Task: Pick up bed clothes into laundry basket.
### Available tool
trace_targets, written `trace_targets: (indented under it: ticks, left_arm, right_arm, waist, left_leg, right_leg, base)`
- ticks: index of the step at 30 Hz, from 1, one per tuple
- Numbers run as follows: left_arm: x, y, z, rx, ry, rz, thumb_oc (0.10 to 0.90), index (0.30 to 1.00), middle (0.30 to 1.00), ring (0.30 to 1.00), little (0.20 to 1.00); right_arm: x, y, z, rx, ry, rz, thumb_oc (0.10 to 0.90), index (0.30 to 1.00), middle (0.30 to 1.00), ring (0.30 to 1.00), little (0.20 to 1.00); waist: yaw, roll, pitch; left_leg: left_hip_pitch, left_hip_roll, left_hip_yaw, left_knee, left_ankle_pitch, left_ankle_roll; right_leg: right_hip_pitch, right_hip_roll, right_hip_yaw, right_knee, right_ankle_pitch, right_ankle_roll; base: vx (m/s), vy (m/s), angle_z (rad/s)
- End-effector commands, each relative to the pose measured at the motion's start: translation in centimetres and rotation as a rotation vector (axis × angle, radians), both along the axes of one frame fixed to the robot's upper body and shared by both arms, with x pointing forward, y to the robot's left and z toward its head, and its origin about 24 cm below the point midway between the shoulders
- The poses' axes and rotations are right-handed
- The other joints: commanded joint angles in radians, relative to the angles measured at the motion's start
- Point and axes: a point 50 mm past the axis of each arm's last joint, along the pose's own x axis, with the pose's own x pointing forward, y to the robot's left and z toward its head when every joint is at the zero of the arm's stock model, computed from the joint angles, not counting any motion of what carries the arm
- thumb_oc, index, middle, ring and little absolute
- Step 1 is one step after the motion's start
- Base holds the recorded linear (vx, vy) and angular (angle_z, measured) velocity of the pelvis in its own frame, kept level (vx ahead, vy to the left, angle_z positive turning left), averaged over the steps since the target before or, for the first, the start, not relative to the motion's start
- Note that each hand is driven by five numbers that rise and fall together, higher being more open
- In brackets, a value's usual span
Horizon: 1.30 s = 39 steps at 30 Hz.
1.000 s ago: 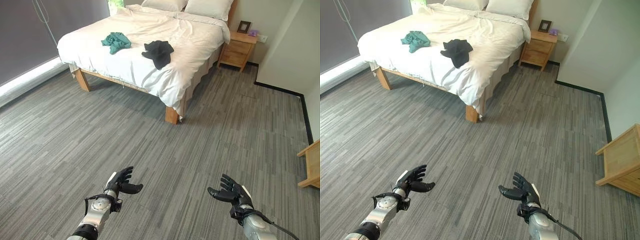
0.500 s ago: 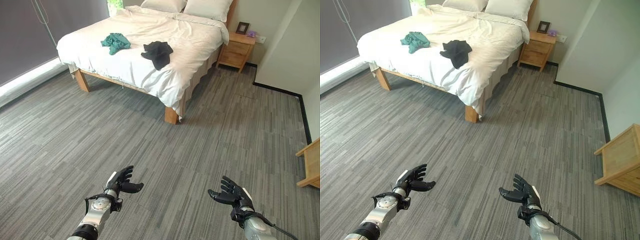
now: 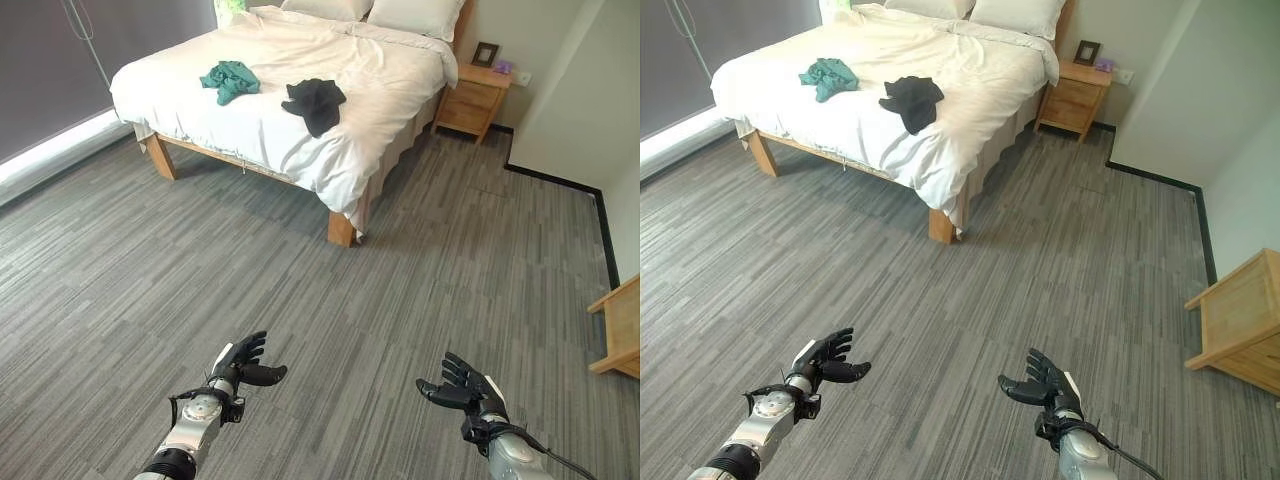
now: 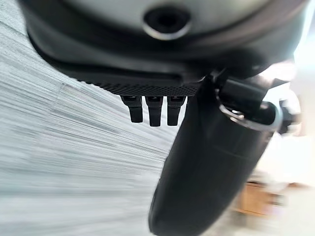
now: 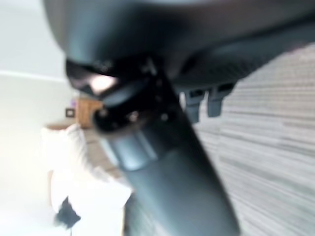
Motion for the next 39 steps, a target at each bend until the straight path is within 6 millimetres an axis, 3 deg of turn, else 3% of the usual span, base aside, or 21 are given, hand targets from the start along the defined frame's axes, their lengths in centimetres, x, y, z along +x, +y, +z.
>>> trace_targets:
  ticks: [1, 2, 3, 4, 5, 6, 8, 10, 11, 12, 13, 15, 18, 23, 25, 27, 30, 32, 35, 38, 39]
  left_arm:
    - [4.4, -1.5, 3.1, 0.009, -0.169, -0.099, 0.8, 0.9, 0.9, 0.9, 0.9]
    - [4.4, -1.5, 3.1, 0.01, -0.169, -0.099, 0.8, 0.9, 0.9, 0.9, 0.9]
    - [5.0, -2.2, 3.4, -0.03, -0.183, -0.109, 0.8, 0.9, 0.9, 0.9, 0.9]
    - [5.0, -2.2, 3.5, -0.029, -0.183, -0.109, 0.8, 0.9, 0.9, 0.9, 0.9]
    - [5.7, -2.5, 3.9, -0.006, -0.196, -0.114, 0.8, 0.9, 0.9, 0.9, 0.9]
    - [5.7, -2.5, 3.9, -0.006, -0.196, -0.114, 0.8, 0.9, 0.9, 0.9, 0.9]
    - [6.0, -2.9, 4.5, 0.003, -0.221, -0.156, 0.8, 0.9, 0.9, 0.9, 0.9]
    - [6.0, -3.1, 4.4, 0.004, -0.221, -0.168, 0.8, 0.9, 0.9, 0.9, 0.9]
    - [5.9, -3.4, 4.8, 0.009, -0.24, -0.189, 0.8, 0.9, 0.9, 0.9, 0.9]
    - [5.9, -3.4, 4.8, 0.01, -0.24, -0.189, 0.8, 0.9, 0.9, 0.9, 0.9]
    - [5.4, -3.5, 4.4, -0.01, -0.227, -0.195, 0.8, 0.9, 0.9, 0.9, 0.9]
    - [5.0, -3.5, 3.9, -0.015, -0.21, -0.199, 0.8, 0.9, 0.9, 0.9, 0.9]
    - [4.3, -3.3, 3.4, 0.003, -0.189, -0.22, 0.8, 0.9, 0.9, 0.9, 0.9]
    - [3.6, -4.0, 2.9, -0.028, -0.168, -0.254, 0.8, 0.9, 0.9, 0.9, 0.9]
    - [3.9, -4.2, 3.3, -0.024, -0.184, -0.271, 0.8, 0.9, 0.9, 0.9, 0.9]
    - [4.2, -4.6, 3.6, -0.022, -0.193, -0.292, 0.8, 0.9, 0.9, 0.9, 0.9]
    - [5.2, -4.6, 4.5, 0.013, -0.221, -0.302, 0.8, 0.9, 0.9, 0.9, 0.9]
    - [5.5, -4.3, 4.8, 0.035, -0.229, -0.303, 0.8, 0.9, 0.9, 0.9, 0.9]
    - [5.5, -4.1, 5.0, 0.033, -0.232, -0.31, 0.8, 0.9, 0.9, 0.9, 0.9]
    - [5.5, -4.2, 4.9, 0.021, -0.231, -0.321, 0.8, 0.9, 0.9, 0.9, 0.9]
    - [5.4, -4.7, 4.6, 0.01, -0.219, -0.335, 0.8, 0.9, 0.9, 0.9, 0.9]
  right_arm:
    - [1.0, -2.7, 2.7, -0.151, -0.136, 0.015, 0.8, 0.9, 0.9, 0.9, 0.9]
    - [1.0, -2.7, 2.7, -0.15, -0.137, 0.015, 0.8, 0.9, 0.9, 0.9, 0.9]
    - [1.5, -2.6, 3.4, -0.063, -0.203, -0.034, 0.8, 0.9, 0.9, 0.9, 0.9]
    - [1.5, -2.6, 3.4, -0.062, -0.203, -0.034, 0.8, 0.9, 0.9, 0.9, 0.9]
    - [2.4, -2.4, 3.6, -0.06, -0.212, -0.041, 0.8, 0.9, 0.9, 0.9, 0.9]
    - [2.4, -2.4, 3.6, -0.06, -0.212, -0.041, 0.8, 0.9, 0.9, 0.9, 0.9]
    - [2.5, -2.7, 4.7, -0.046, -0.263, -0.047, 0.8, 0.9, 0.9, 0.9, 0.9]
    - [2.5, -2.9, 4.8, -0.037, -0.265, -0.053, 0.8, 0.9, 0.9, 0.9, 0.9]
    - [2.5, -3.0, 4.7, -0.051, -0.257, -0.046, 0.8, 0.9, 0.9, 0.9, 0.9]
    - [2.5, -3.0, 4.7, -0.051, -0.257, -0.046, 0.8, 0.9, 0.9, 0.9, 0.9]
    - [2.6, -2.9, 4.4, -0.062, -0.24, -0.033, 0.8, 0.9, 0.9, 0.9, 0.9]
    - [2.4, -2.8, 4.3, -0.035, -0.243, -0.041, 0.8, 0.9, 0.9, 0.9, 0.9]
    - [2.0, -2.6, 4.1, -0.047, -0.229, -0.022, 0.8, 0.9, 0.9, 0.9, 0.9]
    - [1.7, -2.4, 3.1, -0.051, -0.182, -0.024, 0.8, 0.9, 0.9, 0.9, 0.9]
    - [2.2, -2.0, 3.5, -0.021, -0.209, -0.029, 0.8, 0.9, 0.9, 0.9, 0.9]
    - [2.7, -1.4, 3.5, 0.016, -0.224, -0.027, 0.8, 0.9, 0.9, 0.9, 0.9]
    - [4.2, 0.3, 4.6, 0.049, -0.283, 0.023, 0.8, 0.9, 0.9, 0.9, 0.9]
    - [4.4, 0.8, 4.6, 0.048, -0.282, 0.053, 0.8, 0.9, 0.9, 0.9, 0.9]
    - [3.8, 0.4, 3.9, 0.038, -0.244, 0.042, 0.8, 0.9, 0.9, 0.9, 0.9]
    - [3.1, 0.1, 3.2, 0.056, -0.216, 0.019, 0.8, 0.9, 0.9, 0.9, 0.9]
    - [2.3, -0.2, 2.3, 0.061, -0.179, -0.001, 0.8, 0.9, 0.9, 0.9, 0.9]
  waist:
    - [-0.089, 0.01, -0.056]
    - [-0.093, 0.006, -0.06]
    - [-0.072, -0.031, -0.023]
    - [-0.073, -0.035, -0.025]
    - [-0.039, -0.063, 0.007]
    - [-0.038, -0.064, 0.006]
    - [-0.004, -0.077, 0.024]
    - [0.003, -0.08, 0.026]
    - [0.021, -0.068, 0.034]
    - [0.02, -0.07, 0.033]
    - [0.047, -0.046, 0.032]
    - [0.06, -0.034, 0.026]
    - [0.08, -0.032, 0.008]
    - [0.089, -0.049, -0.036]
    - [0.094, -0.059, -0.044]
    - [0.1, -0.066, -0.044]
    - [0.094, -0.064, 0.002]
    - [0.088, -0.049, 0.025]
    - [0.062, -0.032, 0.039]
    - [0.036, -0.033, 0.049]
    - [0.012, -0.043, 0.045]
  left_leg:
    - [0.217, 0.115, -0.082, 0.417, 0.191, -0.168]
    - [0.208, 0.109, -0.086, 0.419, 0.194, -0.168]
    - [0.056, 0.128, -0.054, 0.685, 0.27, -0.135]
    - [0.05, 0.124, -0.055, 0.686, 0.273, -0.134]
    - [-0.044, 0.151, 0.021, 0.72, 0.228, -0.076]
    - [-0.045, 0.151, 0.022, 0.72, 0.228, -0.076]
    - [-0.154, 0.175, 0.101, 0.578, 0.143, -0.048]
    - [-0.177, 0.16, 0.109, 0.495, 0.133, -0.05]
    - [-0.222, 0.111, 0.086, 0.349, 0.112, -0.049]
    - [-0.222, 0.108, 0.086, 0.342, 0.118, -0.048]
    - [-0.245, 0.057, 0.04, 0.135, 0.175, -0.057]
    - [-0.242, 0.047, 0.05, 0.016, 0.229, -0.066]
    - [-0.23, 0.042, 0.042, -0.002, 0.244, -0.07]
    - [-0.176, 0.043, 0.085, 0.008, 0.189, -0.044]
    - [-0.179, 0.038, 0.107, 0.053, 0.139, -0.02]
    - [-0.164, 0.021, 0.135, 0.084, 0.086, 0.013]
    - [-0.123, 0.027, 0.166, 0.096, 0.046, 0.041]
    - [-0.059, 0.041, 0.183, 0.086, 0.023, 0.051]
    - [0.018, 0.059, 0.162, 0.072, -0.009, 0.046]
    - [0.06, 0.063, 0.138, 0.076, -0.036, 0.034]
    - [0.105, 0.059, 0.119, 0.071, -0.068, 0.019]
  right_leg:
    - [-0.28, -0.022, -0.142, 0.046, 0.172, 0.079]
    - [-0.285, -0.028, -0.144, 0.044, 0.175, 0.08]
    - [-0.214, -0.037, -0.101, 0.036, 0.133, 0.031]
    - [-0.217, -0.041, -0.101, 0.035, 0.136, 0.032]
    - [-0.169, -0.044, -0.079, 0.036, 0.112, 0.007]
    - [-0.169, -0.044, -0.078, 0.036, 0.112, 0.007]
    - [-0.089, -0.062, -0.047, -0.016, 0.1, 0.02]
    - [-0.069, -0.071, -0.037, -0.037, 0.098, 0.029]
    - [-0.028, -0.058, -0.016, -0.054, 0.075, 0.034]
    - [-0.03, -0.06, -0.016, -0.055, 0.077, 0.035]
    - [0.026, -0.026, 0.016, -0.071, 0.062, 0.035]
    - [0.074, -0.001, 0.035, -0.083, 0.039, 0.031]
    - [0.132, 0.005, 0.084, -0.081, -0.006, 0.025]
    - [0.17, -0.063, 0.116, -0.091, -0.041, 0.061]
    - [0.168, -0.105, 0.123, -0.069, -0.044, 0.088]
    - [0.133, -0.156, 0.121, 0.06, -0.029, 0.128]
    - [-0.037, -0.159, 0.116, 0.351, 0.142, 0.158]
    - [-0.116, -0.176, 0.048, 0.436, 0.172, 0.144]
    - [-0.215, -0.168, -0.015, 0.463, 0.104, 0.115]
    - [-0.246, -0.149, -0.021, 0.383, 0.071, 0.118]
    - [-0.265, -0.13, -0.005, 0.249, 0.069, 0.13]
  base:
    - [0.3, -0.08, 3.46]
    - [0.44, -0.243, 2.58]
    - [0.21, -0.193, 1.17]
    - [0.45, -0.37, 0.32]
    - [0.21, -0.181, -0.01]
    - [0.45, -0.25, -0.5]
    - [0.41, -0.065, -0.59]
    - [0.27, 0.033, 0.24]
    - [0.2, 0.038, 0.31]
    - [0.45, 0.084, 0.33]
    - [0.38, 0.051, 0.21]
    - [0.47, 0.031, -0.39]
    - [0.45, 0.047, -0.7]
    - [0.35, 0.116, -0.58]
    - [0.27, 0.126, -0.43]
    - [0.3, 0.161, -0.3]
    - [0.18, 0.105, -0.27]
    - [0.18, 0.096, -0.4]
    - [0.39, 0.053, -0.17]
    - [0.36, -0.053, 0.31]
    - [0.44, -0.103, 0.58]
